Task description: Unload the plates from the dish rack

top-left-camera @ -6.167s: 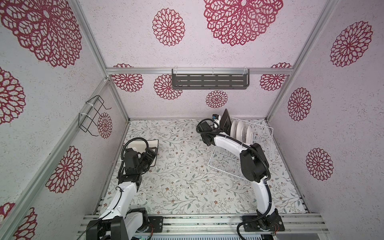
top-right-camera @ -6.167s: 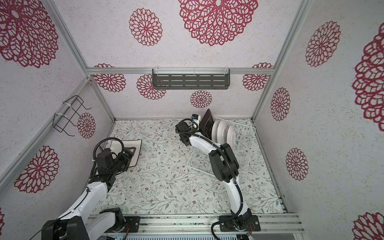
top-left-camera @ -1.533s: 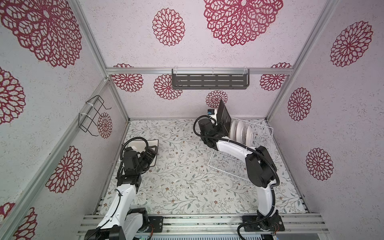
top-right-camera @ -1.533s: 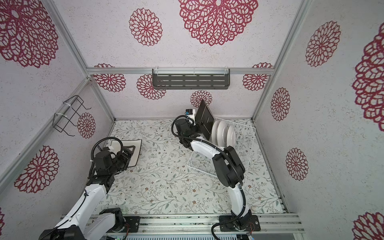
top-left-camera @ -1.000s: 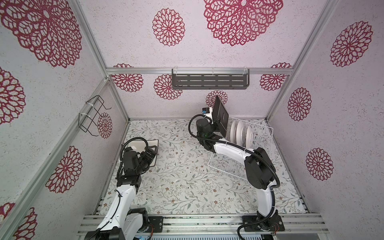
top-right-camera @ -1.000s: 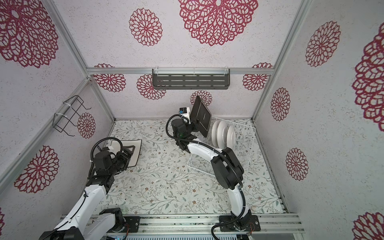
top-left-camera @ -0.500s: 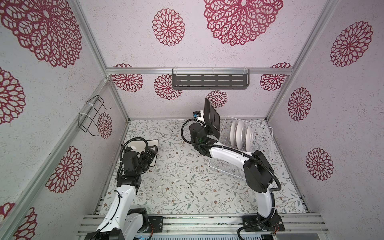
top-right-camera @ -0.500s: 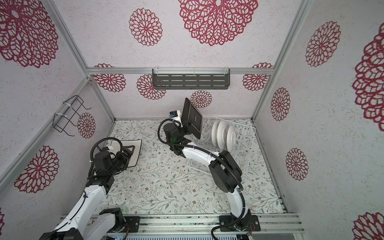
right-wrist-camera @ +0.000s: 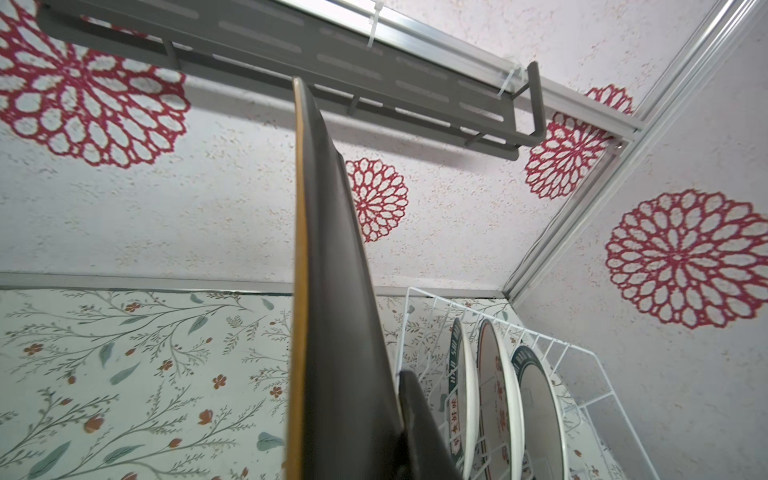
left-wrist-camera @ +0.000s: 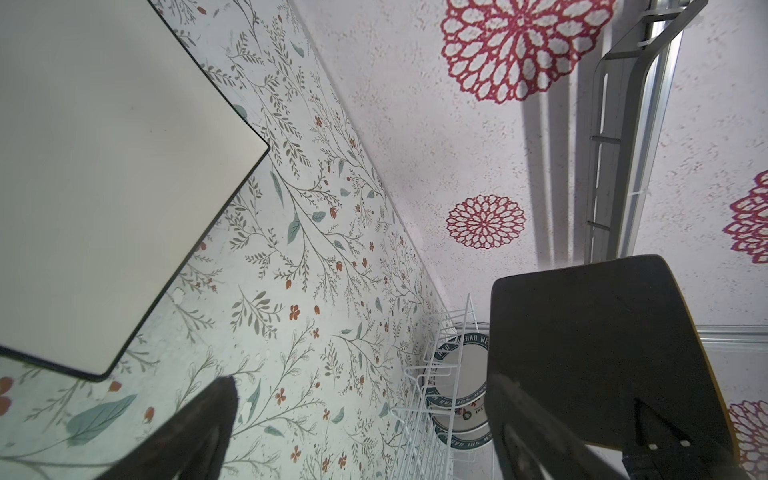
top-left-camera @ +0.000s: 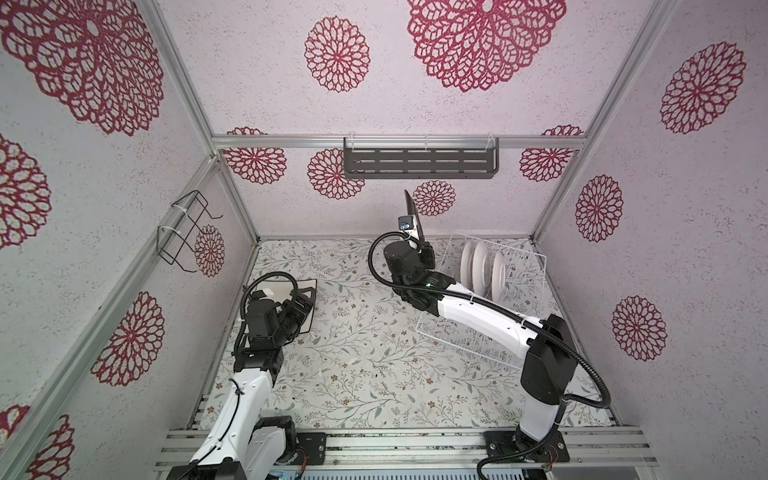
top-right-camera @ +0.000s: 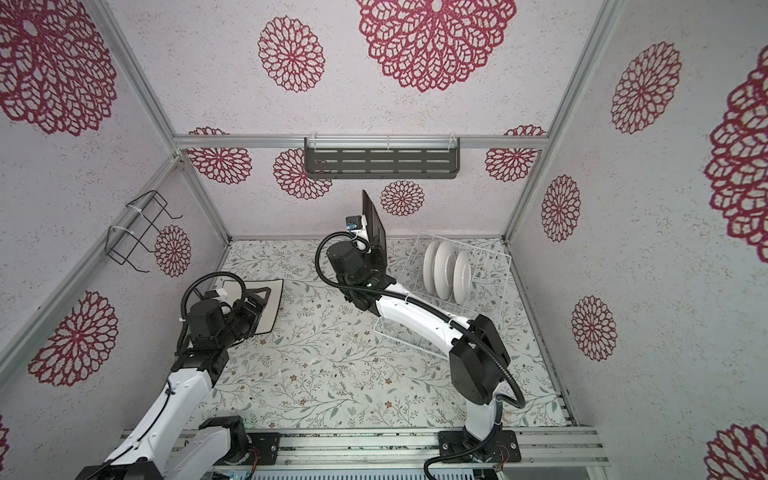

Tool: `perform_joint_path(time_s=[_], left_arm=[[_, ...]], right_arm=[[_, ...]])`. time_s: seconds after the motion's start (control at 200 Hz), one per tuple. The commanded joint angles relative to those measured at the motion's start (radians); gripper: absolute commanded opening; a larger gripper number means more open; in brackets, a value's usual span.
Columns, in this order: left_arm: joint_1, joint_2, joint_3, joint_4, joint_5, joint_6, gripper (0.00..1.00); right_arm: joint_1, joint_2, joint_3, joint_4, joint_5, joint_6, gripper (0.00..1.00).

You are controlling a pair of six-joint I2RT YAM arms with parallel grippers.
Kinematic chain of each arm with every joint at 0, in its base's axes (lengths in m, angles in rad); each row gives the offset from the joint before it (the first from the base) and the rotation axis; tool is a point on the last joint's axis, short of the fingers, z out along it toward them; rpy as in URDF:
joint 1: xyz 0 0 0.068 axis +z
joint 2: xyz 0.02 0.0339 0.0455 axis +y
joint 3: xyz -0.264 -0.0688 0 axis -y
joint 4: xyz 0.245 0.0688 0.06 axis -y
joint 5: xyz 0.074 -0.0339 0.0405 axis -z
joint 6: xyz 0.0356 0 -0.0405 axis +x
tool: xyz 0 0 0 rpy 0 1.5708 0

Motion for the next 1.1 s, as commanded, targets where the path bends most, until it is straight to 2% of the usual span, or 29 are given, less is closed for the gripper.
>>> perform_joint_path(time_s=[0.0,0.48,0.891,1.096], left_arm=[[-0.026,0.006,0.035,0.031,-0.001,0.001,0.97],[-0.112,0.017,0.04,0.094,-0.019,-0.033,0.97],[-0.159,0.043,0.036,0.188,0.023,-0.074,0.97],[-0.174,0.086,0.034,0.248,0.044,-0.092,0.97]], right_arm=[[0.005,-0.136,-0.003,0.09,-0.058,0.14,0.0],[-0.003,-0.284,-0.19,0.19,-0.307,0.38,0.0],[-0.1,-0.377,-0.397,0.357,-0.633,0.628,0.0],[-0.12,-0.401,-0.446,0.405,-0.737,0.7,0.0]])
